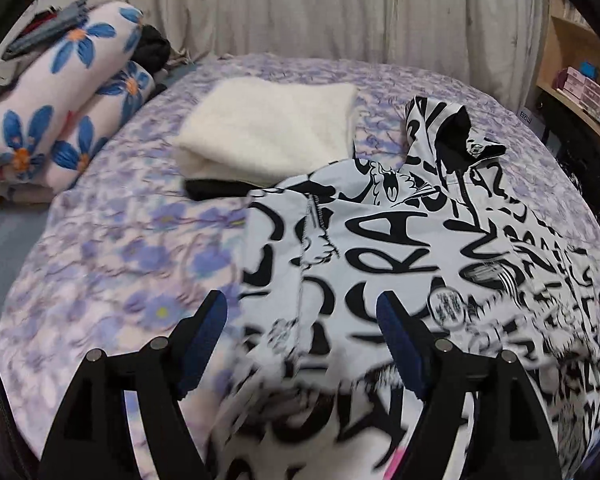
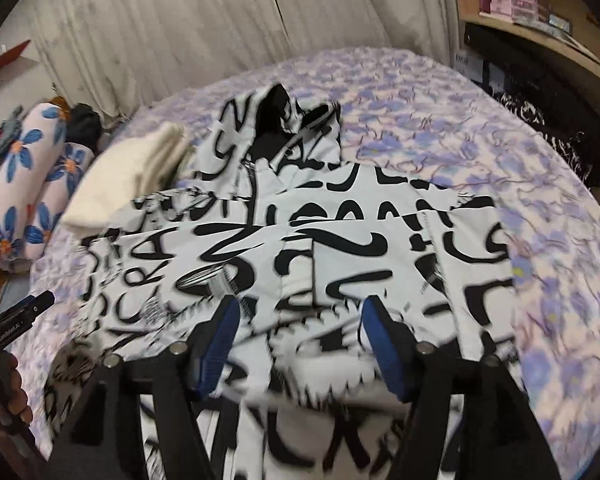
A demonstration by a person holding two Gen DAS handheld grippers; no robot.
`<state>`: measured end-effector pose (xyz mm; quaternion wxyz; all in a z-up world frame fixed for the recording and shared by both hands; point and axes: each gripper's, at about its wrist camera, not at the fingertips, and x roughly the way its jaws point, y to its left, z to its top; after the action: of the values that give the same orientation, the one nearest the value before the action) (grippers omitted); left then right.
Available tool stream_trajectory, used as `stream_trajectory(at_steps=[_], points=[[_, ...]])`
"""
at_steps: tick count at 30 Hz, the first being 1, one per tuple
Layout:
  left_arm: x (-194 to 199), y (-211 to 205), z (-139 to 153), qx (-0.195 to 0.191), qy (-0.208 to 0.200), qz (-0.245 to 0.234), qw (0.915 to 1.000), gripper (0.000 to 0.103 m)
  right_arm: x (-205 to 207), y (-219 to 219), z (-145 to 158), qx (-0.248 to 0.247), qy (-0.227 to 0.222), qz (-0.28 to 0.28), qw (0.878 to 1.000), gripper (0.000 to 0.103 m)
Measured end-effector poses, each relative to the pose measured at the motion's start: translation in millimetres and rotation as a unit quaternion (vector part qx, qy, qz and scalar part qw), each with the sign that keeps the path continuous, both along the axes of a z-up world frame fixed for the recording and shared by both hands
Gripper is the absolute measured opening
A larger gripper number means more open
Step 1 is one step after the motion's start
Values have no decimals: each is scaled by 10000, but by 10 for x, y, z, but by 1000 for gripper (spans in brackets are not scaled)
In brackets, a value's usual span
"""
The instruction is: Fold large clothes
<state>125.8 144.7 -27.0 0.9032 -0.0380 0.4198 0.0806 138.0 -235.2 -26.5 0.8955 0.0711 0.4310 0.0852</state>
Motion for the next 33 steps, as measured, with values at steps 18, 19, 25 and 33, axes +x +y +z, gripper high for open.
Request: stream_trajectory(at_steps=[18,19,25,33], points=[[-1734,271,287,-350,-809,-770,9931,76,-1437,-370,306,-257,-636,206,9974,64],[-1803,294,243,-316,-772,-753,9937,76,-1479,-408,273,-237,-599,190,9977,64],[-1950,333,-97,-195,-280,-849,9958,76,-1685,-637,84,-347,-391,-10,9986,64],[-2004,571,-689,-859,623,-558,9928,76,-1950,-1208,-308,-686,216,-559,9958,64]])
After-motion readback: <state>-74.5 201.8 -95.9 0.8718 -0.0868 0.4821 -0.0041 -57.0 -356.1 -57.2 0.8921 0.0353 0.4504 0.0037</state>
